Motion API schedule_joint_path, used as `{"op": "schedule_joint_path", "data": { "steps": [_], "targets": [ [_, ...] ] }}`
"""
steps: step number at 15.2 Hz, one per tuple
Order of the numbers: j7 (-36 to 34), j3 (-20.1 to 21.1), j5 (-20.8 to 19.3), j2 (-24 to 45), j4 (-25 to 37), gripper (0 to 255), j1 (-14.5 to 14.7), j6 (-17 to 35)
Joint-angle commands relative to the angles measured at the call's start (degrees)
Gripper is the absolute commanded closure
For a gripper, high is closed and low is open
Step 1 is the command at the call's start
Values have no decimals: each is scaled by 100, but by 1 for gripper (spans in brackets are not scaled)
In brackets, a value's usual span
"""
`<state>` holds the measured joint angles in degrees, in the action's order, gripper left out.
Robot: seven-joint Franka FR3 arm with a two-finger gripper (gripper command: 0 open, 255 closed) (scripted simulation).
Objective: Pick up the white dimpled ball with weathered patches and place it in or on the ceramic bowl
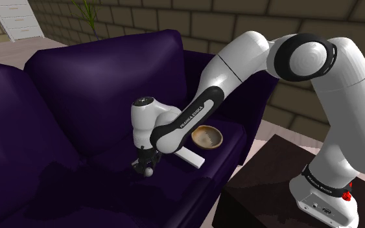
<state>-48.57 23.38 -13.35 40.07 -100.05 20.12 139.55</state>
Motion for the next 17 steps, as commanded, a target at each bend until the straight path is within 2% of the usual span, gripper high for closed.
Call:
{"op": "schedule_joint_path", "data": {
  "steps": [1,5,17],
  "targets": [
    [0,0,0,0,0,255,0,0],
    [0,-1,0,1,0,255,0,0],
    [96,225,248,-616,5,255,-166,-607]
  ]
}}
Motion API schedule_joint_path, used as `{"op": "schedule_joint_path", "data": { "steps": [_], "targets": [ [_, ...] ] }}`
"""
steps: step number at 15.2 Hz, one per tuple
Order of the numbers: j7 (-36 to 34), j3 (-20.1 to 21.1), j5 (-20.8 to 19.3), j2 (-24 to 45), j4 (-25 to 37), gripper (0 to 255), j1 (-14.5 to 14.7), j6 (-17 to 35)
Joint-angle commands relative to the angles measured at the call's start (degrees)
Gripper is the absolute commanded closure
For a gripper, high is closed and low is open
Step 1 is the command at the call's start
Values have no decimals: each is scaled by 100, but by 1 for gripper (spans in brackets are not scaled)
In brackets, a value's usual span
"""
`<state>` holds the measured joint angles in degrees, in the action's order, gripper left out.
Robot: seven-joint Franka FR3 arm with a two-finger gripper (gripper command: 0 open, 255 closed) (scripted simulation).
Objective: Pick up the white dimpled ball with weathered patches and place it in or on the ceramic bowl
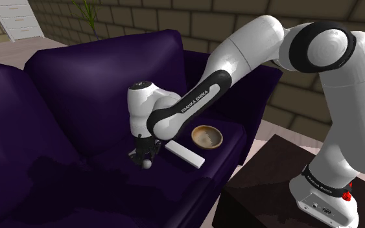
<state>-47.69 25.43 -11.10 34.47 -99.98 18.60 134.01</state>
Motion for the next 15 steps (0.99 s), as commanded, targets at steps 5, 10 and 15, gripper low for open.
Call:
{"op": "schedule_joint_path", "data": {
  "steps": [5,10,15],
  "targets": [
    [48,101,127,-285,56,255,-72,-329],
    [87,172,227,-494,147,255,-121,-617],
    [577,268,545,-1177,-796,255,-671,-342]
  ]
}}
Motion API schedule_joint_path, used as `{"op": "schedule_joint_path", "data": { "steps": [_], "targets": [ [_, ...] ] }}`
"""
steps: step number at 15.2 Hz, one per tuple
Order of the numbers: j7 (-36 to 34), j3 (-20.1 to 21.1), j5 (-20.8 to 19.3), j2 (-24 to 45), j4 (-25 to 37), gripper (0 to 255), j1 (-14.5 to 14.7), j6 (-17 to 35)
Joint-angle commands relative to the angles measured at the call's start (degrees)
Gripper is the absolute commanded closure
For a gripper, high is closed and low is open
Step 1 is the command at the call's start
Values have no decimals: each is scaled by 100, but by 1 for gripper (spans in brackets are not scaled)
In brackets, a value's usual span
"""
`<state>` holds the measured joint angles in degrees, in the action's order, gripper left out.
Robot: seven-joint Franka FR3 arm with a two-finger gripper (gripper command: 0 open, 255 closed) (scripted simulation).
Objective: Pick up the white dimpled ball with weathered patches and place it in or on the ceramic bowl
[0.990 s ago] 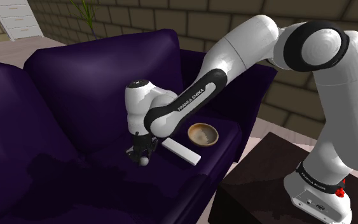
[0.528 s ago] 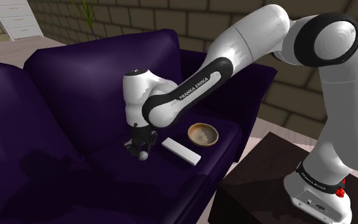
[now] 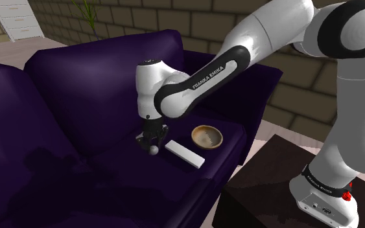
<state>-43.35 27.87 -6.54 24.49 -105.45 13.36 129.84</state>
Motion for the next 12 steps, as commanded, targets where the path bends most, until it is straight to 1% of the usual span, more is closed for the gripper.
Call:
{"op": "schedule_joint_path", "data": {
  "steps": [1,7,12],
  "targets": [
    [280,40,174,-335,-465,255,-278,140],
    [1226,60,738,-1216,-1598,255,-998,424],
    [2124,-62,1212,-1869,-2348,255,-1489,525]
  ]
}}
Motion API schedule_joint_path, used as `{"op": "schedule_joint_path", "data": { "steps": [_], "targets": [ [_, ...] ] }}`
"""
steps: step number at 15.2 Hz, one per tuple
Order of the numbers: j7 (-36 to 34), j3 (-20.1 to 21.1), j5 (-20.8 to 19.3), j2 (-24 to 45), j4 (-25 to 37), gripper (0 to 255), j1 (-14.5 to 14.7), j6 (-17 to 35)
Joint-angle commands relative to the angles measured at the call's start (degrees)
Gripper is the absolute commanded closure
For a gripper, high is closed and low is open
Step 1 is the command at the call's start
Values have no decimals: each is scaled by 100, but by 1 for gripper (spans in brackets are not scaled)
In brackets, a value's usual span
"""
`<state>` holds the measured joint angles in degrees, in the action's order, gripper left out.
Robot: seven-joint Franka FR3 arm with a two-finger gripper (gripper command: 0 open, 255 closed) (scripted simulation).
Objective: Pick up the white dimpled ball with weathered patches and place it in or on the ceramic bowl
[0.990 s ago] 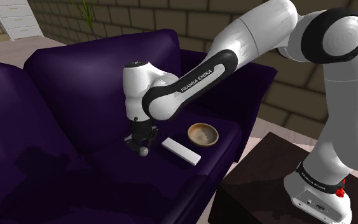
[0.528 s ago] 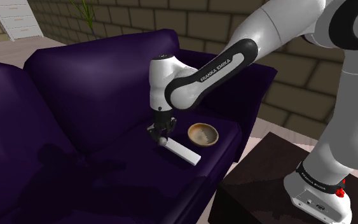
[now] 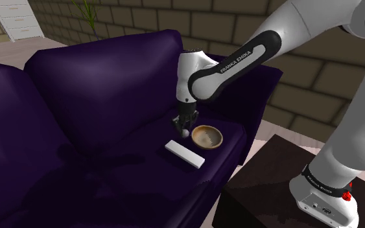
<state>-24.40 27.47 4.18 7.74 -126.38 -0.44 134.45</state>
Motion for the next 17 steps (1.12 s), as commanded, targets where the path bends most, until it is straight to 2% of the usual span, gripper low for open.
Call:
{"op": "schedule_joint_path", "data": {
  "steps": [1,10,17],
  "targets": [
    [413,-63,225,-313,-385,255,-195,71],
    [1931,-628,697,-1119,-1235,255,-816,14],
    [1882,-612,576,-674,-1391,255,-807,600]
  ]
}}
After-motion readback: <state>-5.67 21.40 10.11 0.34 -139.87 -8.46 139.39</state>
